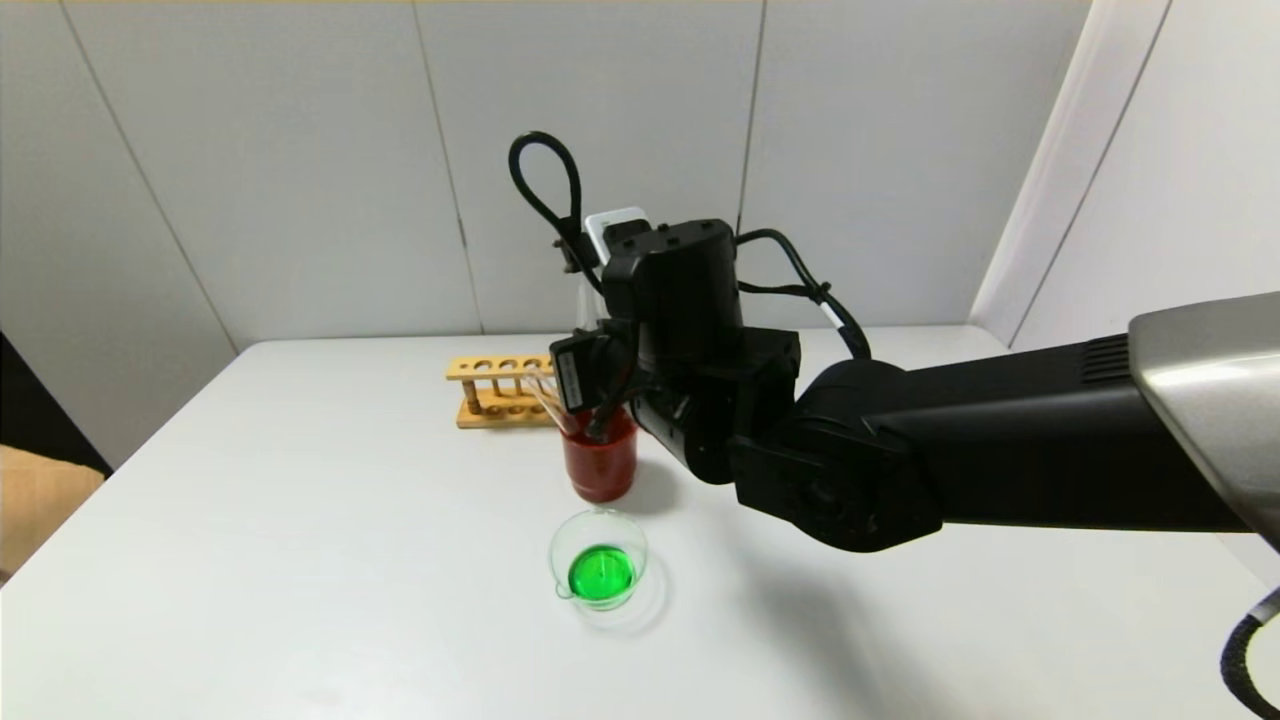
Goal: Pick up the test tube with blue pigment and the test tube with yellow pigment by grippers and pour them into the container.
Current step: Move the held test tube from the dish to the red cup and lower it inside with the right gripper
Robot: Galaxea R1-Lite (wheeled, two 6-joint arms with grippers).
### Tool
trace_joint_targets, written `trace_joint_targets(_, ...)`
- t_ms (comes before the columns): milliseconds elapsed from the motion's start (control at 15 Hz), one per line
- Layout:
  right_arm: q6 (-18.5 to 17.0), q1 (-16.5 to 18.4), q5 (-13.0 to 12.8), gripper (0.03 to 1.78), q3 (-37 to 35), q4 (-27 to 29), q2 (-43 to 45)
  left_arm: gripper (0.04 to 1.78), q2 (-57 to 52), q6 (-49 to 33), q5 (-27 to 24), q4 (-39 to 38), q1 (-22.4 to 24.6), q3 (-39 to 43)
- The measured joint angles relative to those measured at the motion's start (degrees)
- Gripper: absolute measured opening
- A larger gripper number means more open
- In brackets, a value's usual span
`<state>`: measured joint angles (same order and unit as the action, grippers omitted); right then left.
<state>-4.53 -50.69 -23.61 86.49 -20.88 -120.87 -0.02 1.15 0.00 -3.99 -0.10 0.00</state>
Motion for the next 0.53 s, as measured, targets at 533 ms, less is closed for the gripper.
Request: trace_joint_targets(533,0.1,0.8,0.4,0.27,0.7,0.0,-2.3,1.71,0.0,0.0,0.0,0.0,0.0,0.0)
